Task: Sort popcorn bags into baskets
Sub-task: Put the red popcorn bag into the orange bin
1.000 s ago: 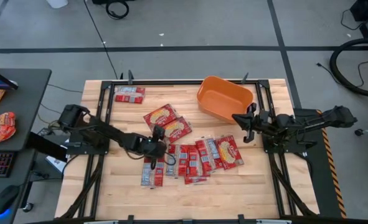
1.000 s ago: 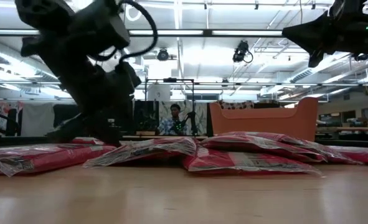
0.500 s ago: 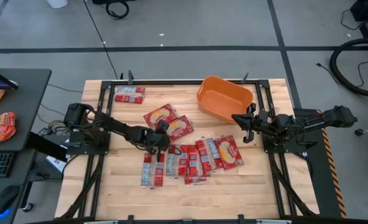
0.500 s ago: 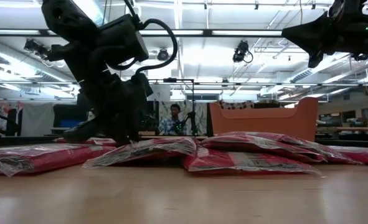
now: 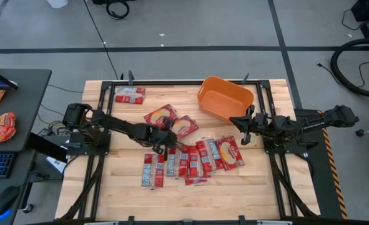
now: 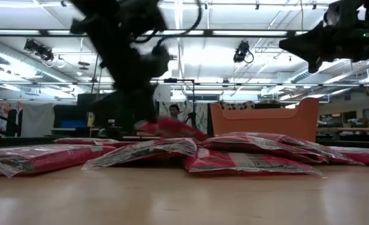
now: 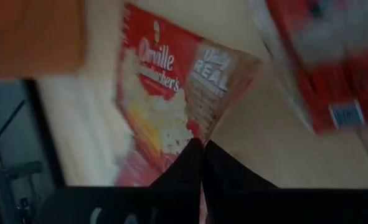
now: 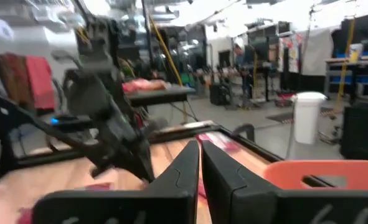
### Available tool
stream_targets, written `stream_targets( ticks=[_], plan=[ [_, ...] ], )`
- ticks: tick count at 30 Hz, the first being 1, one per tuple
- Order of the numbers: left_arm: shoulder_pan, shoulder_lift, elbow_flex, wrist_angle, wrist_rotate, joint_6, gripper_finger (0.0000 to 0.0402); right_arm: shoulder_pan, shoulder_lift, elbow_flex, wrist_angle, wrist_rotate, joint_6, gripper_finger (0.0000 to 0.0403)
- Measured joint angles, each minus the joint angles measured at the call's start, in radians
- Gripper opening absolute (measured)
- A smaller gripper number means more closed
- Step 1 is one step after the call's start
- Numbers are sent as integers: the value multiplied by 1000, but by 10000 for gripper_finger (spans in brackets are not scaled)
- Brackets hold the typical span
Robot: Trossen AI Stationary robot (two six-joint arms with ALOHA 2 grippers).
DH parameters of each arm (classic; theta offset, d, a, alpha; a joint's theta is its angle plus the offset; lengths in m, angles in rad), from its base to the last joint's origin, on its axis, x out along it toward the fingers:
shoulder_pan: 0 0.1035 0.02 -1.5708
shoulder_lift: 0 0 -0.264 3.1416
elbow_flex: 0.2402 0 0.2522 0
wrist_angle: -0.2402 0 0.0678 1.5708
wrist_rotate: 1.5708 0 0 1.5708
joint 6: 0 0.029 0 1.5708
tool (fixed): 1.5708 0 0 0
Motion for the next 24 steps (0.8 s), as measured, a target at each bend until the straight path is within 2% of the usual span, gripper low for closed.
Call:
stream_targets(
  ticks=[9,14,17,24],
  plan=[
    [54,0,256,-144,27,1,3,-1,96,24,0,67,-21,25],
    [73,0,364,-153,60,84,3,-1,88,24,27,178,-56,25],
    [86,0,401,-88,59,170,3,2,74,24,42,238,-90,25],
    [139,0,406,142,148,369,2,48,20,24,54,248,-146,25]
  ],
)
